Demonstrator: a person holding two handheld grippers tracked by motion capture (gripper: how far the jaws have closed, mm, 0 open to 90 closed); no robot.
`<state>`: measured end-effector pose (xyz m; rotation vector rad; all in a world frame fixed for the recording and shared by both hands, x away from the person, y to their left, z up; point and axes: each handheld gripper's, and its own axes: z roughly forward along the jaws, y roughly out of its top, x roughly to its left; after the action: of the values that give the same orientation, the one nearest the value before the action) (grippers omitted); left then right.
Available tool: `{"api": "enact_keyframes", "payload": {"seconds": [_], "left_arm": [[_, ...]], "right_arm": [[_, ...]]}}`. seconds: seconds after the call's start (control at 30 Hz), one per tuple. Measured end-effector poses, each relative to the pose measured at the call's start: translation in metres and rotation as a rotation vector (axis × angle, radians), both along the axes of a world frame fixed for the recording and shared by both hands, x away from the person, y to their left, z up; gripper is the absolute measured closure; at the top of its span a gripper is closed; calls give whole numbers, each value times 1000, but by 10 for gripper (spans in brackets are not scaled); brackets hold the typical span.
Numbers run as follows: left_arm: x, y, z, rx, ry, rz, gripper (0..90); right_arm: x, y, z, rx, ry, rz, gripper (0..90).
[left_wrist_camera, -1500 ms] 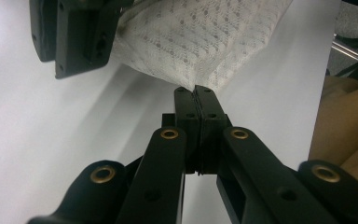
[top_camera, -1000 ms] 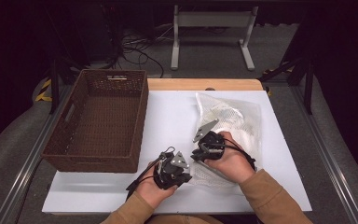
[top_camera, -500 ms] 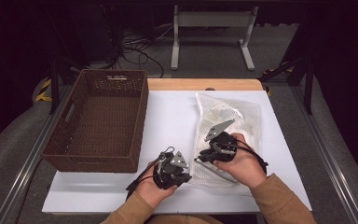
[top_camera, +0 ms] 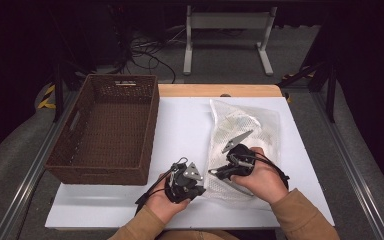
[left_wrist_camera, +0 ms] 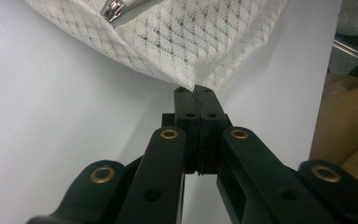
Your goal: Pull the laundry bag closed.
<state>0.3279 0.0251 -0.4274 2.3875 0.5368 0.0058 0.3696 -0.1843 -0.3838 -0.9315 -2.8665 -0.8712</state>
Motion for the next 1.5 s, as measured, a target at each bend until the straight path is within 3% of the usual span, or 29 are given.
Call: {"api": "enact_keyframes", "payload": {"seconds": [0.77,0.87,1.2,1.27,1.5], "left_arm": [[-1,-1,0,11,-1,-1,898],[-1,-1,-1,9,-3,-3,898],[-2,-2,-1,14,2,-5,898],[-2,-2,-1,12,4,-5,898],[-2,-1,-1,12,3,-5,898]], "right_arm": [[5,6,-18,-27,67,-13,778],[4,8,-18,-21,65,-3,804],[2,9,-5,-6,-4,12,899],[2,10,-5,6,0,17,900],[3,5,-10,-23,31,-17,841]]}}
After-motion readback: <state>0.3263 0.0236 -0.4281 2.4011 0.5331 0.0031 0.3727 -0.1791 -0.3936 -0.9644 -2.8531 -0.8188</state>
